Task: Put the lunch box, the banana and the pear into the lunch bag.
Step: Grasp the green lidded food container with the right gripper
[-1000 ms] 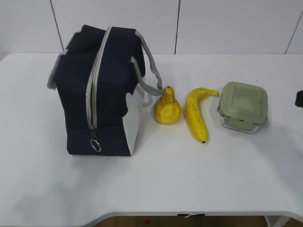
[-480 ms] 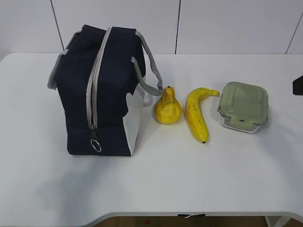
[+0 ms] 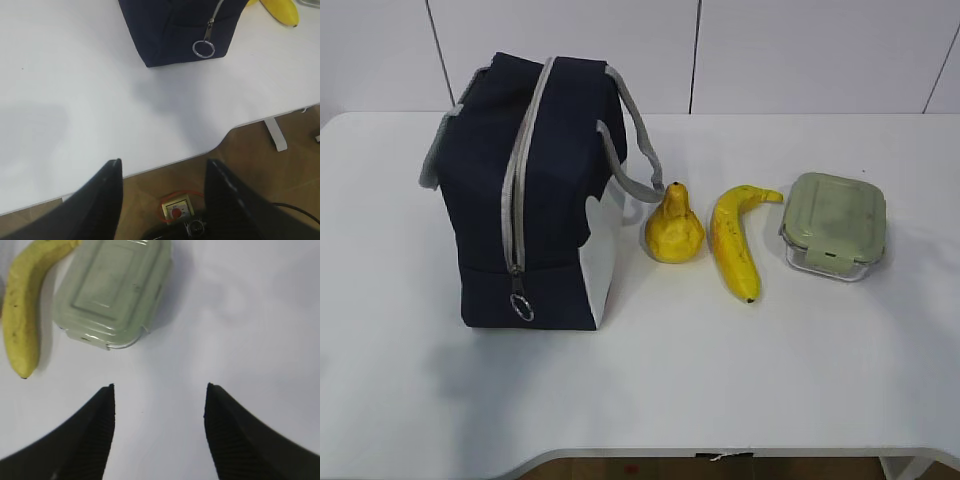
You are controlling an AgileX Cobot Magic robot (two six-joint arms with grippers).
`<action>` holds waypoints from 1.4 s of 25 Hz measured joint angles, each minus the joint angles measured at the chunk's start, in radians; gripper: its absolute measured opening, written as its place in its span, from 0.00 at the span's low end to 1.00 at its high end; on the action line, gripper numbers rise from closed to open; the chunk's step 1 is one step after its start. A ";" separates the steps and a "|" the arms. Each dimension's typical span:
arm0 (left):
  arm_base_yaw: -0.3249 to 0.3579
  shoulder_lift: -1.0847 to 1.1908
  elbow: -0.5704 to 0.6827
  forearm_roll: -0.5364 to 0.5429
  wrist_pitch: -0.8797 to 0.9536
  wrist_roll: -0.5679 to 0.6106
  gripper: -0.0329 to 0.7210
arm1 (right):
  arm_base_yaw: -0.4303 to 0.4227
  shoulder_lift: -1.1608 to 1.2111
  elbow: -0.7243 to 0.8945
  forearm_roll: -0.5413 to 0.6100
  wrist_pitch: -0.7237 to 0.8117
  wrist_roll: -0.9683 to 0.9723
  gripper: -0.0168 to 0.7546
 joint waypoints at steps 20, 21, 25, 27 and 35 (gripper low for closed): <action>-0.060 0.176 0.000 -0.035 -0.092 0.048 0.58 | -0.034 0.192 -0.014 0.155 0.005 -0.068 0.57; -0.064 0.178 0.000 -0.036 -0.092 0.049 0.58 | -0.034 0.208 -0.014 0.199 0.005 -0.108 0.57; -0.064 0.178 0.000 -0.036 -0.092 0.050 0.58 | -0.053 0.262 -0.014 0.405 0.005 -0.282 0.56; -0.065 0.178 0.000 -0.036 -0.092 0.050 0.58 | -0.079 0.283 -0.014 0.527 0.005 -0.379 0.56; -0.067 0.178 0.000 -0.036 -0.092 0.058 0.58 | -0.186 0.341 -0.069 0.876 0.038 -0.658 0.55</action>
